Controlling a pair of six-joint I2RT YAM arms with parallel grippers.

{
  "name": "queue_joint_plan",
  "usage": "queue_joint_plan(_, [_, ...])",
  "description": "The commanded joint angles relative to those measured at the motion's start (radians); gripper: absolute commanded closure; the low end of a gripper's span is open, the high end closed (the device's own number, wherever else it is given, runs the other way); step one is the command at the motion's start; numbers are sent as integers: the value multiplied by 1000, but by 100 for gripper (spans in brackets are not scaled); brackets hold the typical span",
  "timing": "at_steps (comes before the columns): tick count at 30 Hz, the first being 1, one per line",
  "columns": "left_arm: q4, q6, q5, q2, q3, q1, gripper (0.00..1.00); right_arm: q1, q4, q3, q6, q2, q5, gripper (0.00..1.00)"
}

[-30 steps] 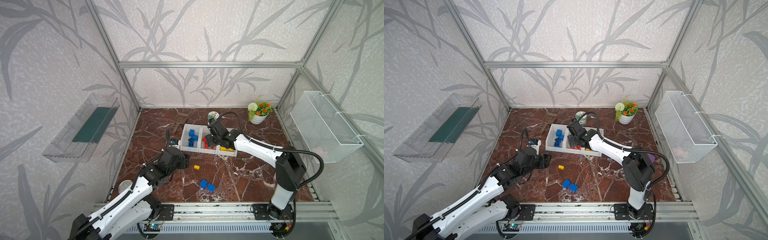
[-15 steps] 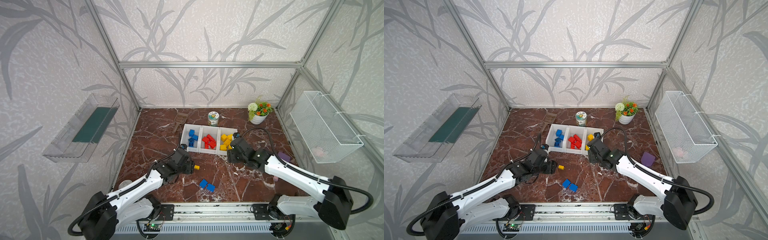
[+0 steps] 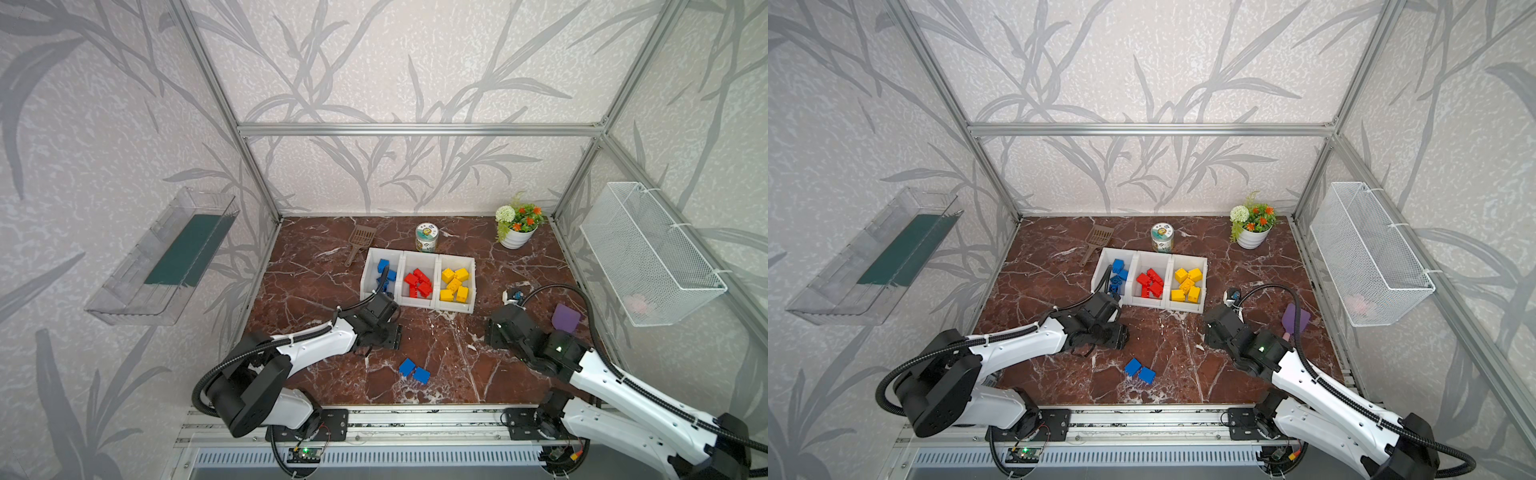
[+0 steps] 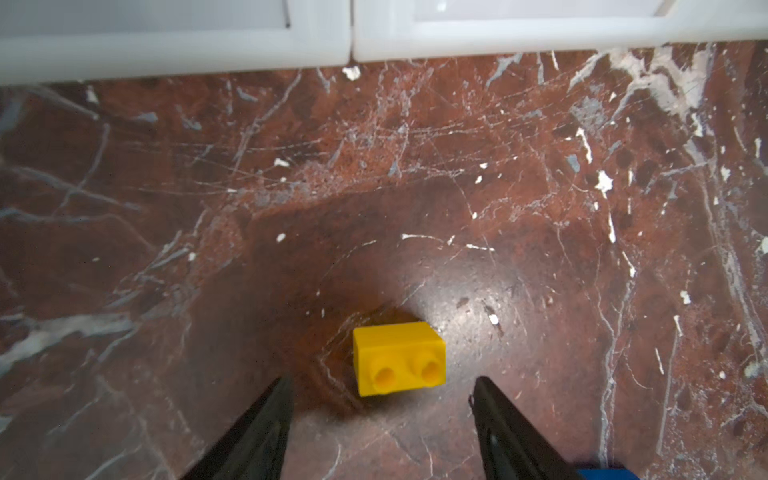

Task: Sort the legos into containers by color
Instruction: 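Withdraw the right gripper while the left gripper grasps the small yellow brick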

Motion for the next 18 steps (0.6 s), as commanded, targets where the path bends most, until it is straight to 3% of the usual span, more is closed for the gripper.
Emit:
queue_joint_plan(1, [5, 41, 18, 39, 45, -5, 30, 1, -47, -8, 37, -15, 31, 29])
queue_joint_plan(12, [0, 47, -13, 103, 59, -27, 51, 1, -37, -18, 52, -11, 39, 29])
queue_joint_plan(16, [-19, 71, -15, 110, 78, -28, 66, 1, -30, -22, 53, -9, 36, 29])
queue_joint_plan(18, [-19, 76, -8, 109, 87, -28, 68, 1, -32, -20, 54, -11, 35, 29])
